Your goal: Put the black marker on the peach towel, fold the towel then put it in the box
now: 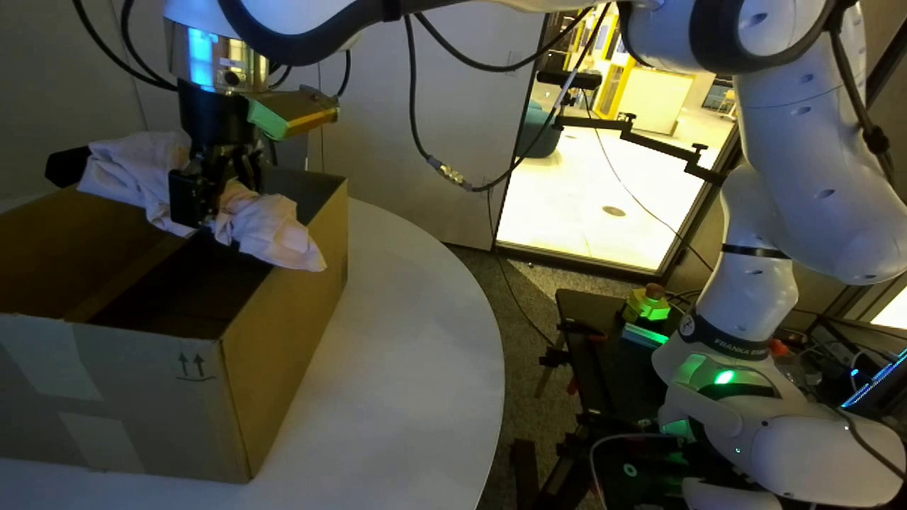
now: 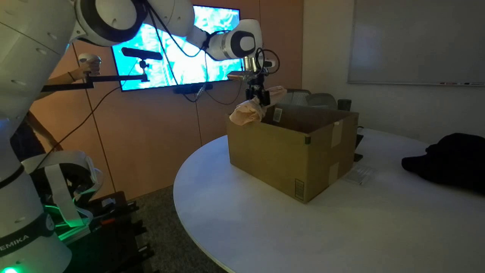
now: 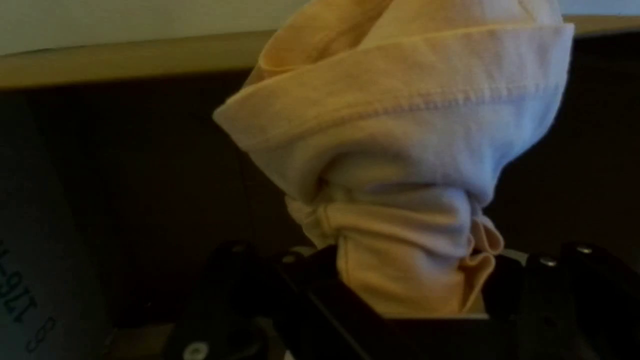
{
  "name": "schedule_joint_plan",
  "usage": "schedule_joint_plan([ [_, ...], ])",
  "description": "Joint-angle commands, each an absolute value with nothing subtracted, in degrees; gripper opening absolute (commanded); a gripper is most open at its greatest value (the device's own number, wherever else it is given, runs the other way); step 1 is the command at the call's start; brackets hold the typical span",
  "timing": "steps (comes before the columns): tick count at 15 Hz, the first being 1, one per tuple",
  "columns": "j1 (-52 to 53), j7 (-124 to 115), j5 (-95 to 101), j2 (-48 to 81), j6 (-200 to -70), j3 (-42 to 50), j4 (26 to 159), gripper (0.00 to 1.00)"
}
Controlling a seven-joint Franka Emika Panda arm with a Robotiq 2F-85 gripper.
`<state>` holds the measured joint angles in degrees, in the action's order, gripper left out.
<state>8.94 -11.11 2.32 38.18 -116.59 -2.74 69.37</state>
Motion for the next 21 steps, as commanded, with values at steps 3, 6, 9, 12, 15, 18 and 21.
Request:
schedule_joint_plan([
  [3, 11.45, -18.94, 3.45, 49.18, -116.28, 0.57, 53.08, 0.08],
  [6, 11.89, -20.63, 3.54, 53.46, -114.93, 1.65, 48.37, 0.09],
  [9, 12.09, -21.25, 3.44, 56.88, -113.5, 2.25, 45.13, 0.13],
  [12, 12.13, -21.39, 3.28, 59.27, -112.11, 2.43, 42.87, 0.41],
  [15, 12.35, -21.04, 3.55, 60.03, -111.3, 2.62, 42.01, 0.51],
  [18, 12.37, -20.47, 3.72, 58.69, -111.51, 2.41, 43.03, 0.77],
  [21, 12.53, -19.89, 4.14, 56.26, -110.24, 2.25, 44.43, 0.99],
])
